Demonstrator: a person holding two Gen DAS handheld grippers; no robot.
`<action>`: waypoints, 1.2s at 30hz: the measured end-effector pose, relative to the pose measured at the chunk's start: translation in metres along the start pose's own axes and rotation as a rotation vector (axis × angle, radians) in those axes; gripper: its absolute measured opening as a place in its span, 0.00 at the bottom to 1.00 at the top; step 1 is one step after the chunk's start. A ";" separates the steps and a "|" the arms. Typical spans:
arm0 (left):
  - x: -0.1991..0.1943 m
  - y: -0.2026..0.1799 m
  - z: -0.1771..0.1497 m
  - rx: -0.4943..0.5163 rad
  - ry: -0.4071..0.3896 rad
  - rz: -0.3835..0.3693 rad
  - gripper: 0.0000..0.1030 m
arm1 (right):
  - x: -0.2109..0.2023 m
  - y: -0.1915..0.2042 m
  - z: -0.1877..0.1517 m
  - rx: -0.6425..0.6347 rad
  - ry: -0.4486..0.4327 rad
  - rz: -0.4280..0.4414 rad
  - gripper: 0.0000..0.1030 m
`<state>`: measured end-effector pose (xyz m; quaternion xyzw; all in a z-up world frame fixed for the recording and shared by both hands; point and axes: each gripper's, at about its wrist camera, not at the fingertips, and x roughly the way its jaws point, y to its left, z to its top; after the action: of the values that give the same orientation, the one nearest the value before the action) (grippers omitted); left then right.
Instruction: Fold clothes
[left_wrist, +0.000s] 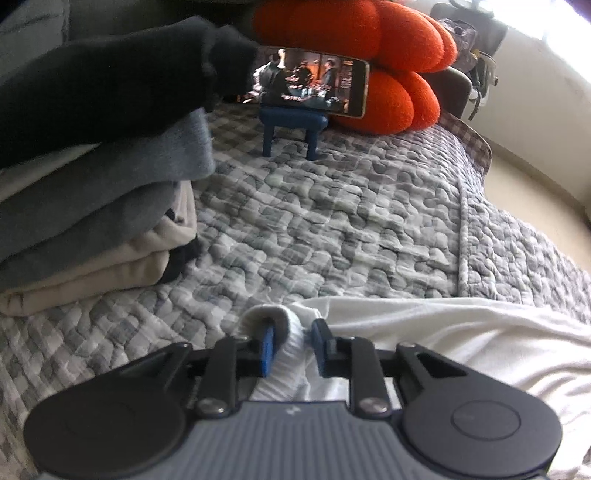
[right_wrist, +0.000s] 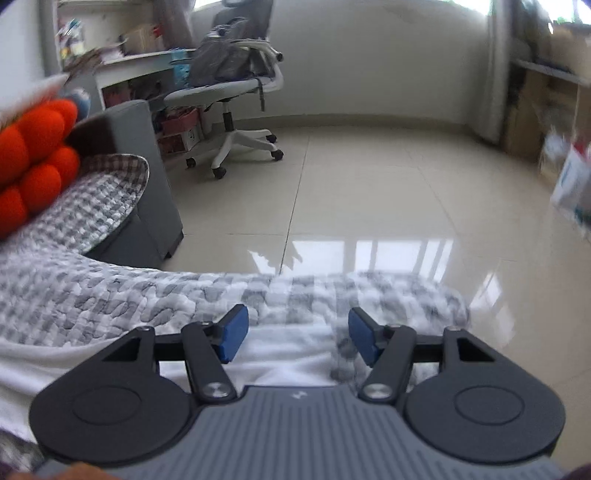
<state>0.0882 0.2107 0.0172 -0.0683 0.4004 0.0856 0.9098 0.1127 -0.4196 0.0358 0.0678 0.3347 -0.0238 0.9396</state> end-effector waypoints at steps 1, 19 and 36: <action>0.000 -0.002 -0.001 0.009 -0.008 -0.001 0.07 | 0.001 0.004 -0.003 -0.015 0.007 -0.005 0.37; -0.085 0.023 0.015 -0.069 -0.329 0.005 0.02 | -0.152 0.039 -0.002 -0.177 -0.411 -0.210 0.03; -0.080 0.028 0.022 -0.163 -0.343 0.009 0.02 | -0.163 0.037 0.010 -0.111 -0.464 -0.175 0.03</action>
<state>0.0449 0.2344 0.0894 -0.1242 0.2314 0.1322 0.9558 -0.0040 -0.3848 0.1512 -0.0202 0.1154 -0.1015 0.9879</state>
